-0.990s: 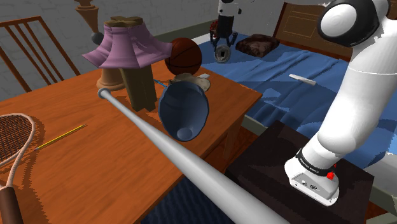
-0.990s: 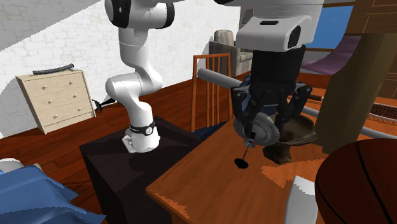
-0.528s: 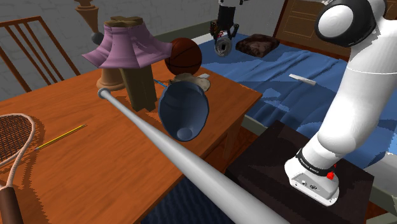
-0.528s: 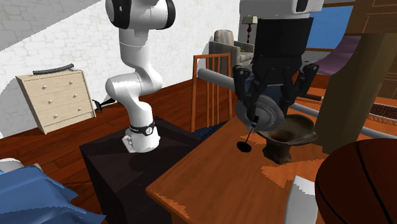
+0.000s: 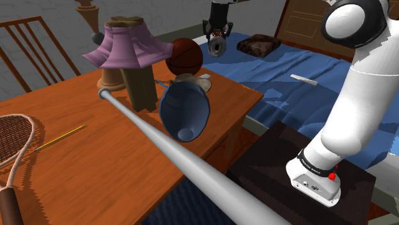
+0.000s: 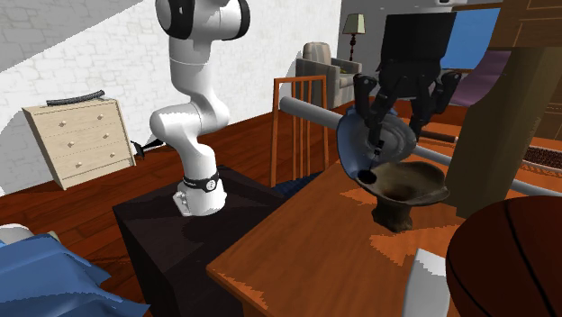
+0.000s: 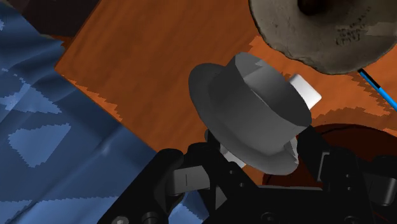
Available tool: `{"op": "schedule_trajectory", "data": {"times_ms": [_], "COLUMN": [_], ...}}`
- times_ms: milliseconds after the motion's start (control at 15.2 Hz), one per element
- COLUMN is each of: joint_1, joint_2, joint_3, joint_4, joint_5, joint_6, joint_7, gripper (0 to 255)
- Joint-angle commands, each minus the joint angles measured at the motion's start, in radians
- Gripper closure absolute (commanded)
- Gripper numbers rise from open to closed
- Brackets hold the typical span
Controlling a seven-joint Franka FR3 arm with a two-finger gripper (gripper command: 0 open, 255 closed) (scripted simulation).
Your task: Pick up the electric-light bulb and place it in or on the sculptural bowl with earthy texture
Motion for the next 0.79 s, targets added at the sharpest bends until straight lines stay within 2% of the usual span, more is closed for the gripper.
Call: {"op": "schedule_trajectory", "data": {"times_ms": [0,396,726], "joint_1": [0.028,0.114,0.189], "joint_2": [0.000,0.013,0.055], "joint_3": [0.016,0.063,0.101], "joint_4": [0.001,0.021,0.082], "joint_5": [-0.003,-0.012,-0.025], "joint_6": [0.004,0.008,-0.002], "joint_7": [0.045,0.177,0.288], "gripper": [255,255,255]}}
